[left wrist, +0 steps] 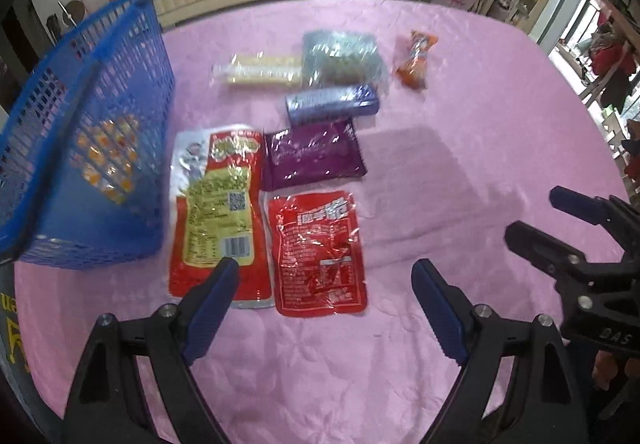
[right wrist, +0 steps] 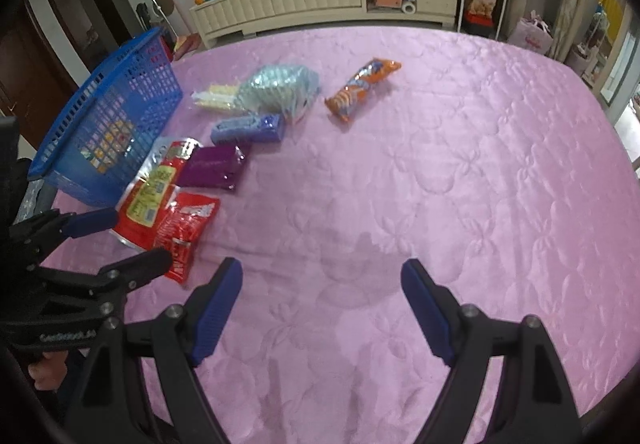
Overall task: Organize snacks
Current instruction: 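Move both open tools away from the basket over the remaining snacks, then lower the left tool and grasp the small red pouch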
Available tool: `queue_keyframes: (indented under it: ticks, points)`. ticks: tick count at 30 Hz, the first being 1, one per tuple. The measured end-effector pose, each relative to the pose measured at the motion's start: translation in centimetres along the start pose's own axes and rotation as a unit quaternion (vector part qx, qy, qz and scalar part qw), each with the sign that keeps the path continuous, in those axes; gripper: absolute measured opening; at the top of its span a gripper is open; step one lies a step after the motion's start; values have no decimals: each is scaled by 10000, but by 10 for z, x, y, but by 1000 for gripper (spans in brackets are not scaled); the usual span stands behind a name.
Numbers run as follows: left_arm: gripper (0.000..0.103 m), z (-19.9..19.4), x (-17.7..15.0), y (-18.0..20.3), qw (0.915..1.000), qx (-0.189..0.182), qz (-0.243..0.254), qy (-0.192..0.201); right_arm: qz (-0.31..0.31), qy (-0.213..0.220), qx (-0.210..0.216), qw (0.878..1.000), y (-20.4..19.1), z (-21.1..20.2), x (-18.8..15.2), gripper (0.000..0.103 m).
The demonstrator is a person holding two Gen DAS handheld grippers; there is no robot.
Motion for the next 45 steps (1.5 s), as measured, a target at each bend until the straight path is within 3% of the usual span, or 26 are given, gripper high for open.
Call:
queue_keyframes:
  ticks: [9,14,24,30,34,37,43,45]
  points:
    - [86,42,-3,-9,9990,-56,-113,-430,130,-157,5,9998,7,24,3,85]
    - [86,43,2,-3,9993,-16,18,-384,149,-164,-114,9997,12,31,2,85]
    - [86,41,7,15,9973,-616,-170,-358,269,-116,-44,9996,19,24,6,85]
    - [86,53,15,22,9980,-342,-290,-437,294,-114,-66,9995,25,21,5,85]
    - [78,59,29,14,9979,-207,-377,-487,359,-134,-73,9992,30,23,5,85]
    - [60,60,31,14,9984,82,-233,-505,384,-146,-78,9991,32,25,6,85]
    - [52,48,17,14,9992,66,-121,-372,395,-193,-73,9990,32,29,6,85]
    - [45,45,16,17,9995,84,-38,-291,359,-216,-82,9991,30,31,5,85]
Point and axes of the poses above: each gripper's, at about its wrist camera, not at the fingertips, and z roughly the way its jaws point, y to its right, x to its top, the point moved 4 cm from there along z, roughly the way its jaws point, and after that the axes turned 14 degrees about z, right-handed, at the moved point
